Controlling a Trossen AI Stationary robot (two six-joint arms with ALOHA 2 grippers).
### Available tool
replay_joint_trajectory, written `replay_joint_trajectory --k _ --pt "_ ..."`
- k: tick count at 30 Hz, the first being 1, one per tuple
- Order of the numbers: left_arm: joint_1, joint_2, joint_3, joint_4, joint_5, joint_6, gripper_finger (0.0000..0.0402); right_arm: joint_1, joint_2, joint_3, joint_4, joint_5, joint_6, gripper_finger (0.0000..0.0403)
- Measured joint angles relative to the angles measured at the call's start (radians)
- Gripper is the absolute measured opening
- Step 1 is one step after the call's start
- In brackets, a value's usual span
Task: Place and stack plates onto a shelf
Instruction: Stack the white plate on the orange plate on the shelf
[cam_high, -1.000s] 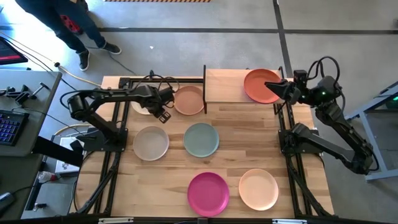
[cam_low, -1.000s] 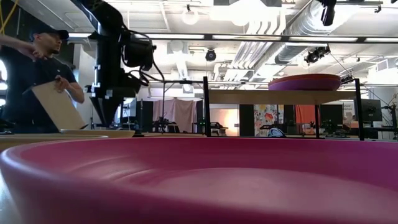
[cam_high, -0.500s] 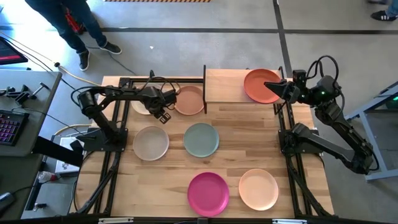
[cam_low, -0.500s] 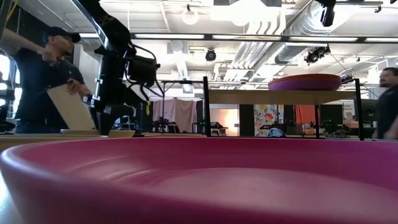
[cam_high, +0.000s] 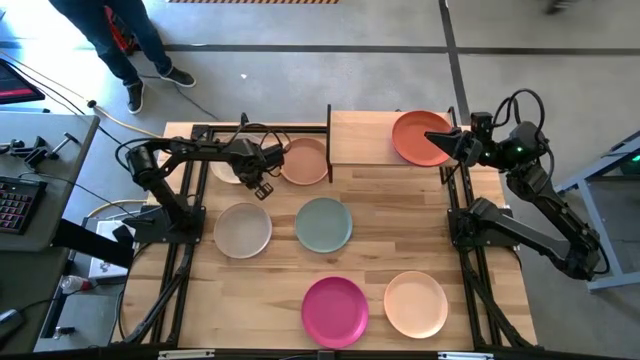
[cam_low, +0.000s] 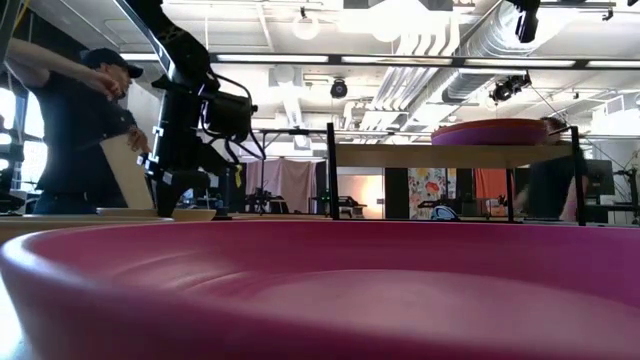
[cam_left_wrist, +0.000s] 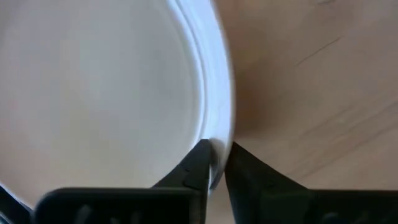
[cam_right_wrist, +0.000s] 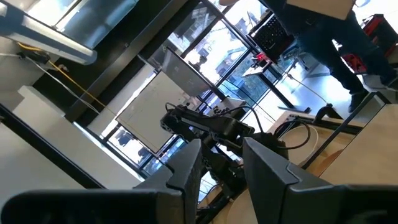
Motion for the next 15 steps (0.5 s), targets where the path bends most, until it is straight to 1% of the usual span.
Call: replay_joint_trajectory --k 3,15 --pt "0.000 0.000 0.002 -0.002 -0.008 0.012 0.0006 0.000 0.000 0.000 0.000 0.000 -0.005 0.0101" --pt "0.000 -0.001 0.002 -0.006 -0.003 0.042 0.0002 0.000 0.000 0.000 0.000 0.000 -0.028 0.0101"
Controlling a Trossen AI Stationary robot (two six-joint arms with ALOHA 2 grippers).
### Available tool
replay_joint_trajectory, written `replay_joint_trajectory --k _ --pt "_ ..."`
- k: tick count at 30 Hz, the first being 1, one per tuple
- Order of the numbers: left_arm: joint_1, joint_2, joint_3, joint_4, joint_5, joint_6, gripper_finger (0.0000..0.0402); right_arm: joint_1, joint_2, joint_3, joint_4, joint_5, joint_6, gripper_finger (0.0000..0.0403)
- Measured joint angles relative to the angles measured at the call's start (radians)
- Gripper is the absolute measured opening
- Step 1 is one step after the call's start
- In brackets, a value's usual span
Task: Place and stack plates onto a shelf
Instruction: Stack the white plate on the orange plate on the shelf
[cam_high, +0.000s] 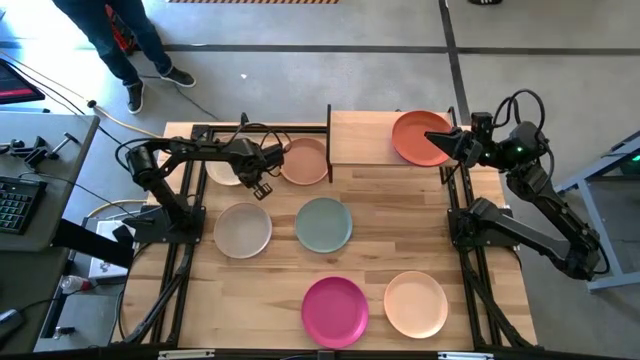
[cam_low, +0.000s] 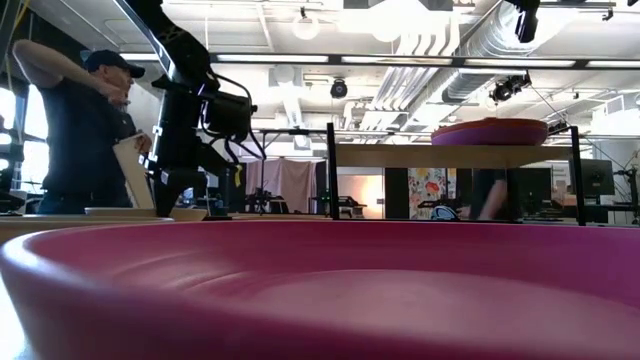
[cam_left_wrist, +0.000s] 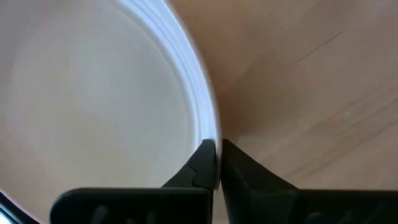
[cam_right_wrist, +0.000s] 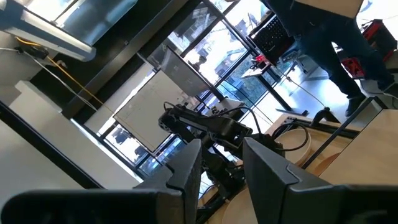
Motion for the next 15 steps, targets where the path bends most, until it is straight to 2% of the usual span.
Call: replay_joint_trajectory --k 8,15 --pt "-0.003 -0.038 0.027 -0.055 0.007 0.042 0.0001 0.000 0.000 0.000 0.000 0.000 0.006 0.0101" --pt "-0.003 -0.142 0.088 -0.110 -0.003 0.069 0.0001 0.000 0.000 0.000 0.000 -0.009 -0.046 0.0101"
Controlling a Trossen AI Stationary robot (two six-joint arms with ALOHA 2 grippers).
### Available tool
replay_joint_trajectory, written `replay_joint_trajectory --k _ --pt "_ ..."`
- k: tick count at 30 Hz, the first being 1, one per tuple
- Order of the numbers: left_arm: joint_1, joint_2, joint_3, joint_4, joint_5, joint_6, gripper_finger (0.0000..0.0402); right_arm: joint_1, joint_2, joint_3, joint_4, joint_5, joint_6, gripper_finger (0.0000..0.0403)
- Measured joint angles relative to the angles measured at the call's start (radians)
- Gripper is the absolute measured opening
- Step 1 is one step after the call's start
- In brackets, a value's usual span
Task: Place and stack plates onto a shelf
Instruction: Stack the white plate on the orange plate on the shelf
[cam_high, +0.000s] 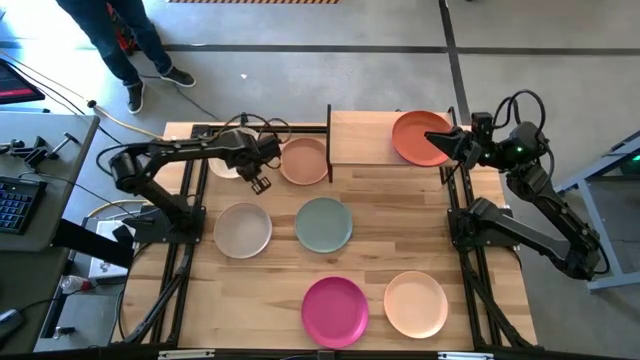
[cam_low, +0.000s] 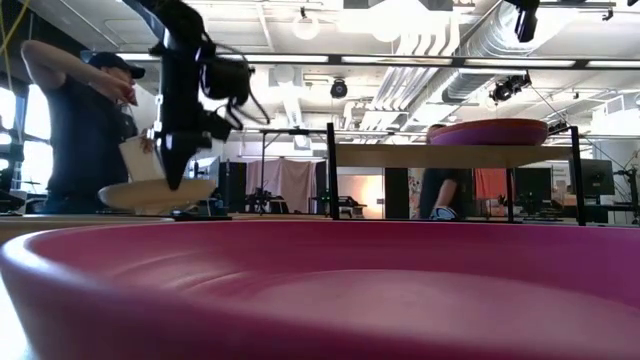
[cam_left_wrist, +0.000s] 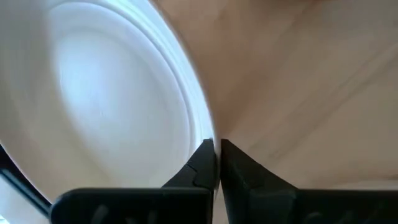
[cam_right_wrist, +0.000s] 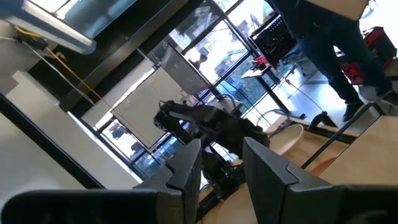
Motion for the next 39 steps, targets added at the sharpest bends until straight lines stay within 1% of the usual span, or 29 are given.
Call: replay_joint_trajectory --k 8,11,13,16,20,25,28,34,39 --pt "-0.012 -0.133 0.106 -0.028 -0.019 0.068 0.0001 0.000 0.000 0.000 0.000 0.000 -0.025 0.0101" --pt "-0.023 -0.172 0.151 -0.032 -0.022 0.112 0.0001 0.000 0.000 0.000 0.002 0.016 -0.026 0.0101" --pt "-0.034 -0.189 0.189 -0.042 -0.043 0.134 0.0001 0.000 0.000 0.000 0.002 0.049 -0.025 0.0101" --pt "-0.055 -0.207 0.246 -0.064 -0.080 0.188 0.0001 0.000 0.000 0.000 0.002 0.081 -0.026 0.0101" --pt "-0.090 -0.215 0.319 -0.074 -0.112 0.263 0.0001 0.000 0.000 0.000 0.012 0.095 -0.018 0.0101" --pt "-0.147 -0.216 0.396 -0.072 -0.125 0.352 0.0001 0.000 0.000 0.000 0.108 0.095 -0.018 0.0104" --pt "-0.191 -0.216 0.423 -0.068 -0.152 0.419 0.0001 0.000 0.000 0.000 0.179 0.095 -0.020 0.0114" --pt "-0.279 -0.216 0.461 -0.068 -0.271 0.545 0.0001 0.000 0.000 0.000 0.255 0.117 -0.051 0.0155" --pt "-0.344 -0.216 0.478 -0.067 -0.352 0.620 0.0001 0.000 0.022 0.000 0.308 0.114 -0.006 0.0173"
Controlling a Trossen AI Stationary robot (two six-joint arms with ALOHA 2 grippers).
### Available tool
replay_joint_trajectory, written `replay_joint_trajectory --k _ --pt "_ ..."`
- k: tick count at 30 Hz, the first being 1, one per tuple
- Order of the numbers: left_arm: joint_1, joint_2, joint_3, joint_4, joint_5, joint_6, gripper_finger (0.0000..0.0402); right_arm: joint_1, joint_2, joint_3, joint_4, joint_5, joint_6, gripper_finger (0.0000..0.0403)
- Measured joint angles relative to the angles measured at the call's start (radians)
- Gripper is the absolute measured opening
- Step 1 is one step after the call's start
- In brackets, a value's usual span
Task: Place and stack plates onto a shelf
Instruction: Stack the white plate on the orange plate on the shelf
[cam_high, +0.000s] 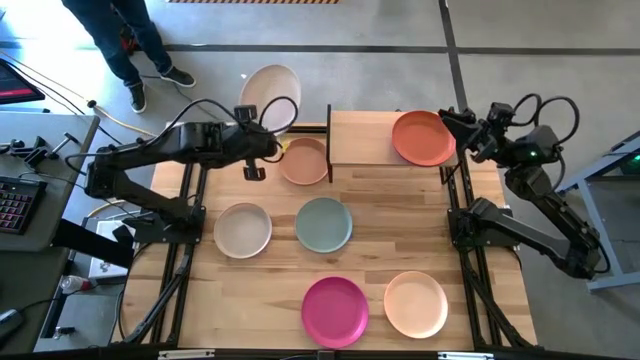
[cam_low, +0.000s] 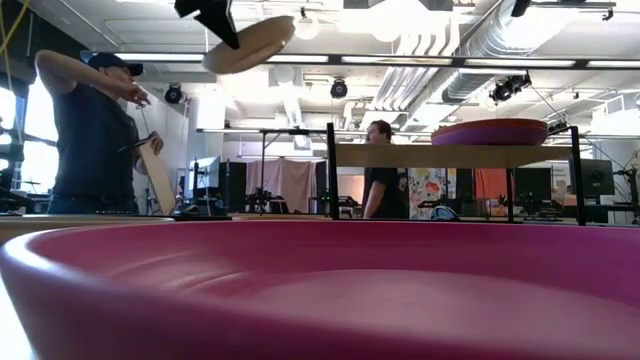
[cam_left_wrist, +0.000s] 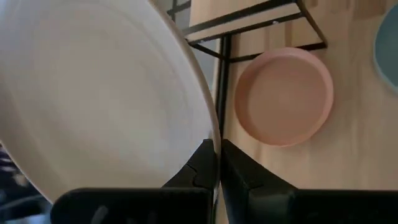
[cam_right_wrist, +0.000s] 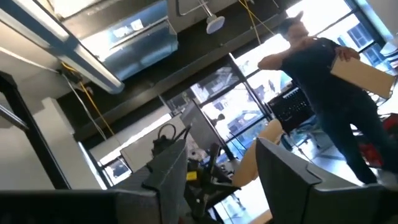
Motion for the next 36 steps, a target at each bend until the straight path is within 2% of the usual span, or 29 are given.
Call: replay_joint_trajectory --k 9,16,20,27,33,36 --pt "-0.089 0.001 0.000 0.007 -0.110 0.089 0.0001 0.000 0.083 0.001 0.175 -0.002 0.042 0.0165" --pt "-0.100 0.002 0.000 0.008 -0.113 0.089 0.0001 0.028 0.176 0.120 0.148 -0.047 -0.021 0.0165" --pt "-0.098 0.011 0.001 0.026 -0.135 0.107 0.0001 0.066 0.240 0.225 0.048 -0.058 -0.114 0.0165" --pt "-0.090 0.018 0.001 0.118 -0.163 0.227 0.0001 0.098 0.347 0.415 -0.224 -0.057 -0.237 0.0165" --pt "-0.076 0.023 0.001 0.175 -0.167 0.305 0.0001 0.118 0.410 0.494 -0.336 -0.055 -0.281 0.0165" --pt "-0.062 0.027 0.001 0.215 -0.165 0.342 0.0001 0.120 0.433 0.510 -0.373 -0.019 -0.282 0.0165"
